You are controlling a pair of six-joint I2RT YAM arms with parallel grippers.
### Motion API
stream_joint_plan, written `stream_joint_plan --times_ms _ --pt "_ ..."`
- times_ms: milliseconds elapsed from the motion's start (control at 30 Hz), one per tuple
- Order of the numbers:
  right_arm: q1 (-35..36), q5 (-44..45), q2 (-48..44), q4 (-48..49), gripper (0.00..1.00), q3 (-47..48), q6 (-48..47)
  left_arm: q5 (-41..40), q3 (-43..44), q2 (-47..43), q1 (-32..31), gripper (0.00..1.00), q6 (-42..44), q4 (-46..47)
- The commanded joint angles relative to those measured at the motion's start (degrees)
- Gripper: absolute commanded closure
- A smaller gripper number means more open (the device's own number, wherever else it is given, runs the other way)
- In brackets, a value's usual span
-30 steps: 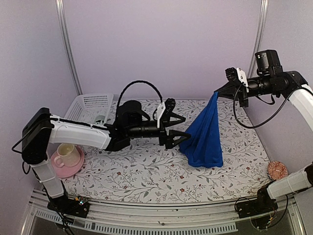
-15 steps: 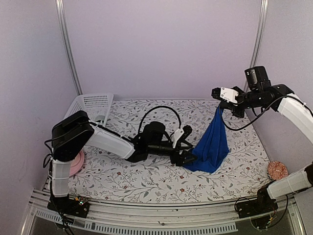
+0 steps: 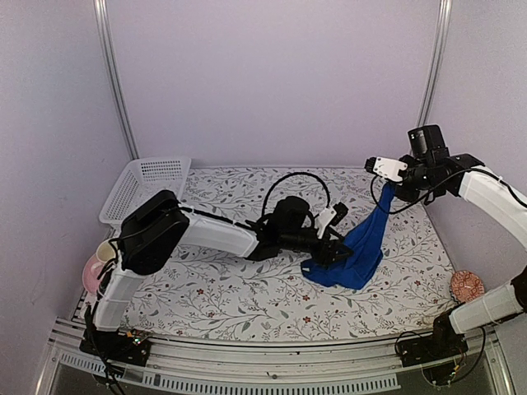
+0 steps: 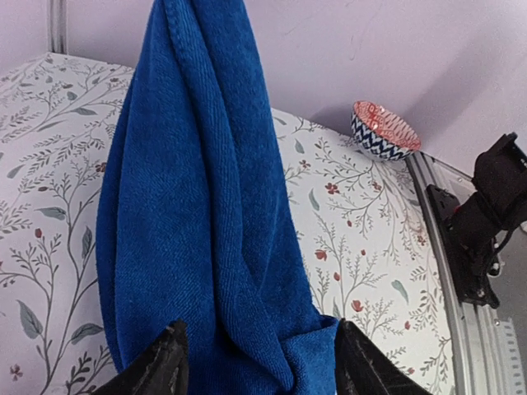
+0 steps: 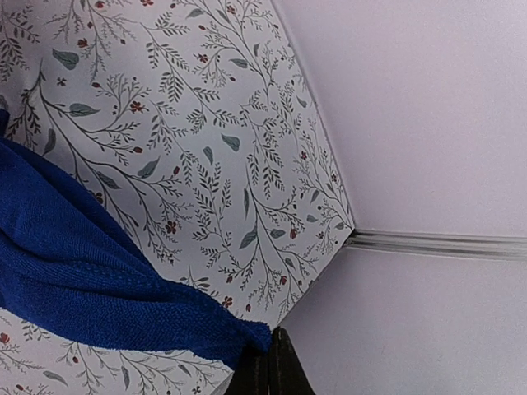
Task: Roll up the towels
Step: Pick up the towel from the center of the board.
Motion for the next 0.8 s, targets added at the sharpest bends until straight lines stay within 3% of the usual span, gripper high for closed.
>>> stream_joint_plan --times_ms 0,300,700,767 --pt "-1.3 5.4 1.2 4.1 0.98 0.4 3.4 -1.5 6.5 4.5 -1.5 0.42 -1.9 -6.5" --pt "-1.2 3.9 2.3 4.8 0.98 -0.6 4.6 0.2 17.6 12.2 -1.6 0.51 -3.6 -13.3" --pt "-1.2 3.4 2.8 6.5 0.98 -1.9 4.7 0.0 18.3 13.2 -1.7 0.65 -5.0 -16.0" --pt "-1.3 3.3 3.0 7.0 0.98 -2.0 4.8 0.3 18.0 12.9 -1.7 0.74 -5.3 -15.4"
